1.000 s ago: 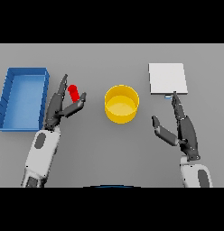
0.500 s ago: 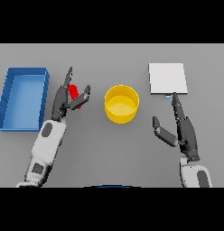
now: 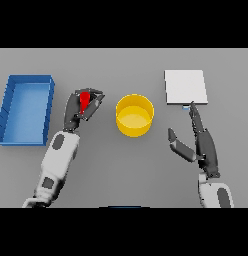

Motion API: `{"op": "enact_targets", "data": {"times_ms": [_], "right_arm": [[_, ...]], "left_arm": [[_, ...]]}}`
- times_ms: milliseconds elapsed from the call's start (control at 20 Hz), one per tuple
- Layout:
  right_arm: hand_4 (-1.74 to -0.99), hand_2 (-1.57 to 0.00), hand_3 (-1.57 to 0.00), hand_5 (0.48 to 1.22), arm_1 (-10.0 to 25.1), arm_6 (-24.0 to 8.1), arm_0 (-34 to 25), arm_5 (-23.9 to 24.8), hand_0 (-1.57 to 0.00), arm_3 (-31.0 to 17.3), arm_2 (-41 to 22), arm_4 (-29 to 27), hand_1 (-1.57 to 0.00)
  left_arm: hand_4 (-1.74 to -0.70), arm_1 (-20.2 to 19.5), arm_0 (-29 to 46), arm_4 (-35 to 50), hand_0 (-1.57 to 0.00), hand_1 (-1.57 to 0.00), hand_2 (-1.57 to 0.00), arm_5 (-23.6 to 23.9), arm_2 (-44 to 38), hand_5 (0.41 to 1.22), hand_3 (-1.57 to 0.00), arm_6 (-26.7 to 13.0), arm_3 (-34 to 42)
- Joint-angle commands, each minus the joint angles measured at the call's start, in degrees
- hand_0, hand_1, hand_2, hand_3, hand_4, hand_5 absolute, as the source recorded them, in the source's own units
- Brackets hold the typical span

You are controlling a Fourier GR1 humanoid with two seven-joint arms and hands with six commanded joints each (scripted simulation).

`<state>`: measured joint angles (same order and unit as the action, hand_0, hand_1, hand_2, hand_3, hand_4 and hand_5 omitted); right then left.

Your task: Pick up the red beaker and tilt it to pour out 1 green nut into yellow bowl. Pick up the yellow bowl and place it on the metallic measuring scale.

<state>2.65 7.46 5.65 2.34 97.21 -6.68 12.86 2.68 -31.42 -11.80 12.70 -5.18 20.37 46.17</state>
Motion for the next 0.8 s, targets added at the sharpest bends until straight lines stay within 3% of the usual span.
{"op": "enact_targets", "data": {"times_ms": [0, 350, 550, 750], "right_arm": [[-1.207, 0.0, 0.0, 0.677, 0.62, -0.59, -0.14, -0.16, 0.0, -0.11, 0.48, -0.19, 0.0], [-1.116, 0.0, 0.0, 0.656, 0.72, 0.37, -0.37, 1.63, 0.0, -1.29, -0.19, 2.91, 0.0], [-1.095, 0.0, 0.0, 0.66, 0.89, 0.36, -0.1, 1.45, 0.0, -0.88, -0.39, 3.15, 0.0], [-1.092, 0.0, 0.0, 0.668, 1.71, 1.15, 0.52, 0.93, 0.0, -0.04, -0.08, 2.74, 0.0]], "left_arm": [[-1.65, 0.15, 0.07, -0.02, -1.4, -1.41, -1.41, 0.49, 0.06, 1.127, -1.34, -0.29, 0.48], [-1.72, -3.34, -0.84, -3.12, -1.54, -1.54, -1.54, 0.07, 3.78, 1.127, -1.52, -4.35, 7.21], [-1.73, -9.03, -3.28, -12.82, -1.56, -1.56, -1.56, -2.45, 12.05, 1.139, -1.55, -11.67, 11.41], [-1.74, -10.98, -4.92, -17.42, -1.56, -1.56, -1.56, -4.98, 16.74, 1.123, -1.55, -14.99, 12.49]]}}
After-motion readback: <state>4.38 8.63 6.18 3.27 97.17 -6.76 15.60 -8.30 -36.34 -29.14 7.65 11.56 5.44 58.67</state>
